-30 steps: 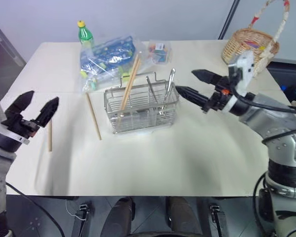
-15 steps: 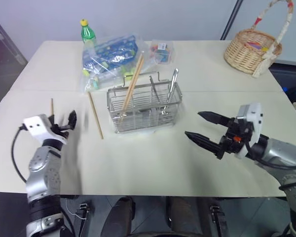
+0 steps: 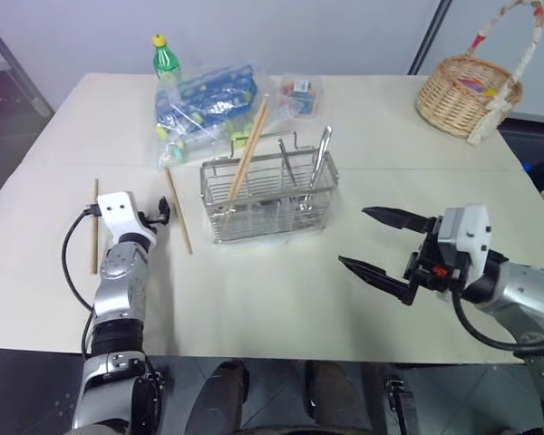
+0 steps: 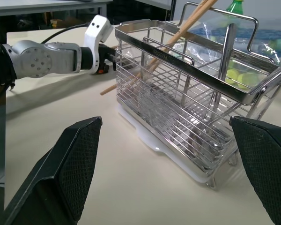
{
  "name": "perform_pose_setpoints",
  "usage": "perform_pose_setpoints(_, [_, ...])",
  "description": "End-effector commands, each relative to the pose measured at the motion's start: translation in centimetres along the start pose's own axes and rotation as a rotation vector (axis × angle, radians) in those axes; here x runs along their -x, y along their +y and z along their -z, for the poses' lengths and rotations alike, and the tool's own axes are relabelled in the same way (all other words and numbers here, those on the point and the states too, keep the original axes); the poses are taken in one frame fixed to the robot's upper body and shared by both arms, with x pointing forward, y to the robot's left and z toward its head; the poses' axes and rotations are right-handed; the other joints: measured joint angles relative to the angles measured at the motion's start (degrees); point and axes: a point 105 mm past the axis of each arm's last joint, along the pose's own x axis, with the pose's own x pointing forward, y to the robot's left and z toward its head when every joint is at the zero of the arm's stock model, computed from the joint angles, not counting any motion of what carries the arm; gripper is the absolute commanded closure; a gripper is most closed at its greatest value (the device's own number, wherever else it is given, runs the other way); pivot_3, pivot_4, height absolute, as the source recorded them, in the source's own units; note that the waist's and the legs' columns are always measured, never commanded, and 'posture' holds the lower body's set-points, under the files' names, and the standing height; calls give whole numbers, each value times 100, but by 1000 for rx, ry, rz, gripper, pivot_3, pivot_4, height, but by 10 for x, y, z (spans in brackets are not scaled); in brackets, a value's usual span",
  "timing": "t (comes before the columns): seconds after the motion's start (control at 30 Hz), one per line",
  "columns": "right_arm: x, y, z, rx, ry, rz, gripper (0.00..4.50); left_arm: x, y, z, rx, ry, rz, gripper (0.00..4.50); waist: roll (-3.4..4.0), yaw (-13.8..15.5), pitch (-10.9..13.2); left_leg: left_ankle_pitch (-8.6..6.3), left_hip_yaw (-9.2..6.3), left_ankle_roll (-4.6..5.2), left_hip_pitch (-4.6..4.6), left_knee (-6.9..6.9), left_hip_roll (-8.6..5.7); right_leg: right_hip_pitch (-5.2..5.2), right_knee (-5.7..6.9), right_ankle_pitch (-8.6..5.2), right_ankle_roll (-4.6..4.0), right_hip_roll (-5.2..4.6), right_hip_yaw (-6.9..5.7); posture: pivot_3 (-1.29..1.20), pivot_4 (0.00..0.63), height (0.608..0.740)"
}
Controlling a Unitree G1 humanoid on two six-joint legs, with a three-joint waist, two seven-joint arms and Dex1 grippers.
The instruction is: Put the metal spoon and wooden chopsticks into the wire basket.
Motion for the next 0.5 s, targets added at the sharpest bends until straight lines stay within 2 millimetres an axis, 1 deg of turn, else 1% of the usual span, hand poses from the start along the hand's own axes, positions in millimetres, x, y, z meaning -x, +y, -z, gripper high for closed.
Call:
perform_pose_setpoints(0.03, [-2,1,-6,28,-26,2,33,1,10,-38,-18,-99,-46,0,0,0,0,0,0,0,0,0,0,-1,1,0,0,0,0,0,150,740])
perform_pose_setpoints(0.17, [-4,-3,-4,22,-26,5,33,10,22,-57,-57,-124,-106,0,0,5,0,0,0,0,0,1,0,0,1,0,0,0,0,0,150,740])
perform_pose_setpoints(0.27, [-5,-4,-2,20,-26,-2,33,17,26,-66,-73,-113,-149,0,0,5,0,0,0,0,0,0,0,0,2,0,0,0,0,0,150,740])
perform_pose_setpoints(0.33, [-6,-6,-2,20,-25,-6,33,21,29,-68,-92,-87,-185,0,0,10,0,0,0,0,0,1,0,0,2,0,0,0,1,0,150,740])
perform_pose_setpoints(0.5, [-11,-6,-3,23,-28,-24,33,29,39,-64,-124,4,-277,0,0,-1,0,0,0,0,0,2,0,0,3,0,0,0,0,0,150,740])
